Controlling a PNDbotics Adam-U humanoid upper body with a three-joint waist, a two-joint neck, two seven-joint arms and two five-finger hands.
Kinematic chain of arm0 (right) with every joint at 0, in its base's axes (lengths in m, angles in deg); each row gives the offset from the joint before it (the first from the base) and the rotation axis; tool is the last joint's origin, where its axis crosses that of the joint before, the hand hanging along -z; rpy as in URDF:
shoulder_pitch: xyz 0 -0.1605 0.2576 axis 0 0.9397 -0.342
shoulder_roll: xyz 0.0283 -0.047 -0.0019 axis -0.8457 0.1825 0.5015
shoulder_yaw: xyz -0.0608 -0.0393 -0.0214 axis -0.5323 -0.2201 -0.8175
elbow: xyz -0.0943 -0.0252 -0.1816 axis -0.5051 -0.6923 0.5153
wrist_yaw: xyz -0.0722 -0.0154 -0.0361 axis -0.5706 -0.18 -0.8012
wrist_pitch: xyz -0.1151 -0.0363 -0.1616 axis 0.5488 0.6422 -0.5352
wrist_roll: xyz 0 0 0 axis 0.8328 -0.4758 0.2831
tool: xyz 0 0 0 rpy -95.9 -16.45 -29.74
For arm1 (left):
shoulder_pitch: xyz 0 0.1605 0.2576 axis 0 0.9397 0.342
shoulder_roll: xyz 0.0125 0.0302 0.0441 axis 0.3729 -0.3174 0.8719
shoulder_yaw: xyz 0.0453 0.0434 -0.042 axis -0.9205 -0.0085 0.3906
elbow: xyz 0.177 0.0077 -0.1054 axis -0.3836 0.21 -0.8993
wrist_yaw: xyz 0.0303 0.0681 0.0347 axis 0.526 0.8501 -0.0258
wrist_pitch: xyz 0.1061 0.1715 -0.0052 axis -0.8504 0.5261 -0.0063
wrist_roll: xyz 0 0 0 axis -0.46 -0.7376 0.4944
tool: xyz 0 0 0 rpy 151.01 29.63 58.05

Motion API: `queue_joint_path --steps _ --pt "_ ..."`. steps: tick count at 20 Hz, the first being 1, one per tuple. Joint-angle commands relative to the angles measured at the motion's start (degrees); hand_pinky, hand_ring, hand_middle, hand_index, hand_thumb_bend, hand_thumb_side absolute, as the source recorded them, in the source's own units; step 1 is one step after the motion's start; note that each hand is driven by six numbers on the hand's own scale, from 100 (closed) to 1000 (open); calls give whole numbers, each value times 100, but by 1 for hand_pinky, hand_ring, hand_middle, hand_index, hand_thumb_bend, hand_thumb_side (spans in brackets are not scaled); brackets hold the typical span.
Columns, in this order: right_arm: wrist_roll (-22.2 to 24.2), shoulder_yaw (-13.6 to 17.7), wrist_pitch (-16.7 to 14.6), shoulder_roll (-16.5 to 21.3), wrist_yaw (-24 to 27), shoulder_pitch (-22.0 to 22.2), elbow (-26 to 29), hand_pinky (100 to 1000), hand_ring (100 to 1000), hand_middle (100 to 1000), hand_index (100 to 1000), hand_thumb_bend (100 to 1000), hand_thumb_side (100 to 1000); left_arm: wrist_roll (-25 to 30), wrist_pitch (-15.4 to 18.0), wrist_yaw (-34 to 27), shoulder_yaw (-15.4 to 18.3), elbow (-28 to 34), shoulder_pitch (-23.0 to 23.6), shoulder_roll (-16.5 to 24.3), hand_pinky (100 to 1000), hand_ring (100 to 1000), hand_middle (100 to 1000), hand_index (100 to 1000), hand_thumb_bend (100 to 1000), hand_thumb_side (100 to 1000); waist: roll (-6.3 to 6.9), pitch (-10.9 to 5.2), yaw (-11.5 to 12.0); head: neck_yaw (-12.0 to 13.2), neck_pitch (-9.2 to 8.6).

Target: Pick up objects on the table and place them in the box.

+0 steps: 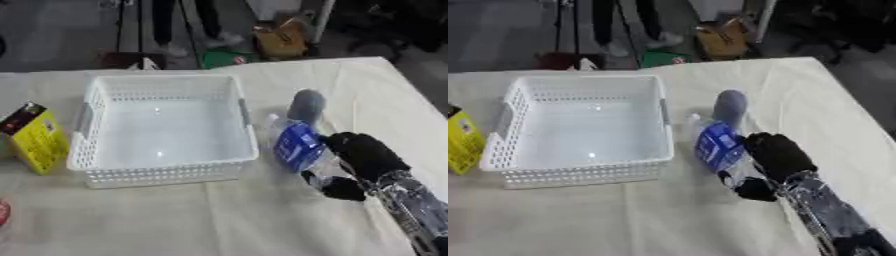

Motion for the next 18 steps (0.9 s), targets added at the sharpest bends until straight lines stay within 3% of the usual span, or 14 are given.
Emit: queue_joint_path --steps 1,7,10,14,18 --pt "-50 35 8 72 68 -21 -39 831 900 830 1000 432 1000 12 -13 -33 68 89 -26 78 955 995 979 981 100 727 28 -58 7 -20 -68" --pt "-93 29 0 57 132 -9 -69 824 891 815 1000 419 1000 8 -23 -36 76 89 -25 73 955 995 980 981 100 726 34 -55 9 -24 -61" --pt "-129 19 2 42 205 -1 -48 798 846 743 1000 412 1000 10 -26 -36 78 89 -27 70 956 995 980 978 100 723 39 -45 6 -29 -54" --pt "-120 0 -22 26 312 25 -51 792 821 724 1000 438 1000 14 -25 -41 80 89 -31 66 956 995 981 975 100 722 46 -38 5 -34 -49" --pt "-29 -20 -71 -9 500 65 -69 805 861 762 1000 477 1000 17 -27 -53 83 89 -38 55 957 995 981 973 100 722 51 -34 2 -30 -50"
